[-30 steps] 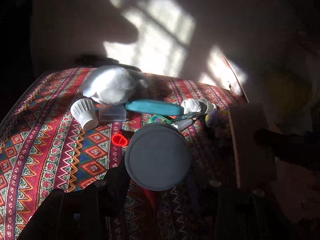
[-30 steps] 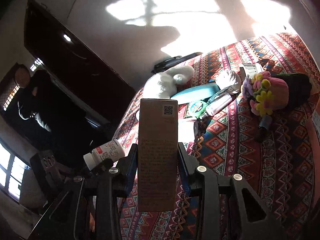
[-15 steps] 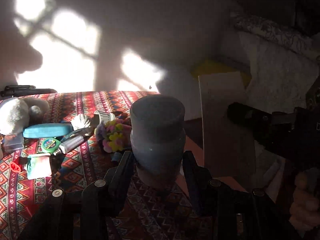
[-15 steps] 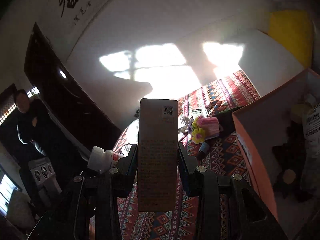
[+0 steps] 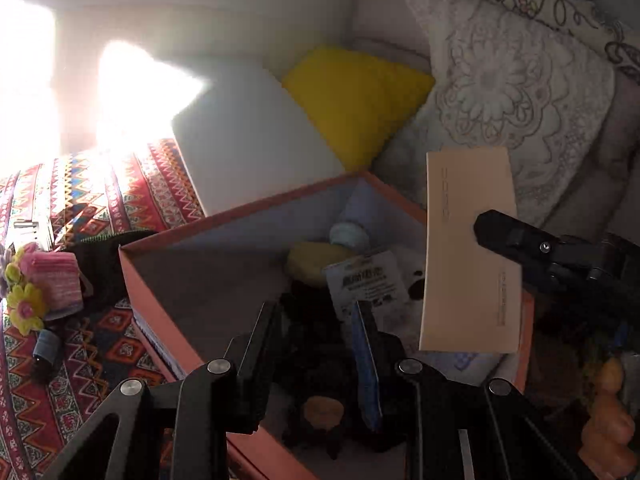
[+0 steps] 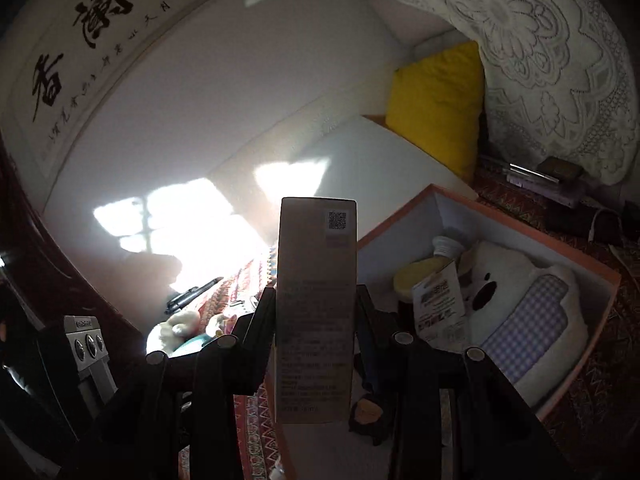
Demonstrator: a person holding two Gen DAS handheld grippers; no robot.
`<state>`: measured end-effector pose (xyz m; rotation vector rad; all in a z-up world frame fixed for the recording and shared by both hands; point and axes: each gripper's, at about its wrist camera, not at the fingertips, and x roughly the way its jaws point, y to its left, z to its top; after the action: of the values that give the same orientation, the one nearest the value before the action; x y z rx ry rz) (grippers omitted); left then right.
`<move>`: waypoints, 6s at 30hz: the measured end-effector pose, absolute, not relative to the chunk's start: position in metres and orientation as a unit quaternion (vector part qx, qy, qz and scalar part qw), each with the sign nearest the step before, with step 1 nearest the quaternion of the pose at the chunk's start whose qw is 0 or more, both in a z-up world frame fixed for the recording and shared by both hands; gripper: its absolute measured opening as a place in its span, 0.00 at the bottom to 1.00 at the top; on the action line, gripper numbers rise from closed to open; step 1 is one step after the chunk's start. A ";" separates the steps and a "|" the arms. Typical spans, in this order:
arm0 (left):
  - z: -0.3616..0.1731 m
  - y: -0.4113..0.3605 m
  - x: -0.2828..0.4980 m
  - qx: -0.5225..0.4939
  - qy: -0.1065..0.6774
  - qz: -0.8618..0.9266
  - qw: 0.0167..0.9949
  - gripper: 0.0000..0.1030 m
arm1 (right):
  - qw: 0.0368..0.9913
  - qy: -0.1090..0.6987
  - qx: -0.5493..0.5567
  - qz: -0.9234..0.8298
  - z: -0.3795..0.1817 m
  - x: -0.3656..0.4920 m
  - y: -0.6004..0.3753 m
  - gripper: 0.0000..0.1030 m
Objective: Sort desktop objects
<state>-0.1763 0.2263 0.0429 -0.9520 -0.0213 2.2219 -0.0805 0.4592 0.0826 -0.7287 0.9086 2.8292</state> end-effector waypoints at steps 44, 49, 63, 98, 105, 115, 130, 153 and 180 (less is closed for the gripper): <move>0.072 0.178 -0.155 -0.316 -0.041 0.908 0.272 0.96 | 0.102 0.337 -0.181 0.918 0.075 -0.077 0.457 0.54; 0.021 0.077 -0.161 -0.344 -0.028 0.928 0.142 0.97 | 0.073 0.297 -0.194 0.932 0.080 -0.095 0.418 0.54; -0.114 -0.085 -0.205 -0.439 -0.101 0.892 -0.025 0.96 | -0.071 0.196 -0.286 0.935 0.053 -0.190 0.235 0.54; -0.104 -0.152 -0.151 -0.386 -0.166 0.907 0.017 0.27 | -0.286 -0.040 -0.454 0.843 -0.055 -0.313 -0.056 0.06; -0.073 -0.133 -0.127 -0.362 -0.163 0.917 0.039 0.27 | -0.286 0.004 -0.421 0.861 -0.013 -0.231 0.008 0.06; -0.015 -0.071 -0.091 -0.323 -0.140 0.931 0.093 0.27 | -0.262 0.027 -0.367 0.892 0.031 -0.147 0.078 0.06; 0.075 0.133 -0.101 -0.268 -0.089 0.921 0.267 0.27 | -0.072 0.087 -0.210 0.971 0.109 -0.038 0.263 0.06; 0.058 0.195 -0.161 -0.315 -0.084 0.906 0.270 0.89 | 0.143 0.159 -0.220 0.952 0.080 -0.039 0.425 0.50; -0.078 -0.231 -0.336 -0.422 -0.179 0.888 -0.035 0.89 | -0.224 0.226 -0.468 0.824 -0.064 -0.329 0.083 0.66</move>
<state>-0.3361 -0.2311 -0.0778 -1.3545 -0.5740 2.8544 -0.3286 0.0829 -0.0642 -1.7270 0.8341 3.0394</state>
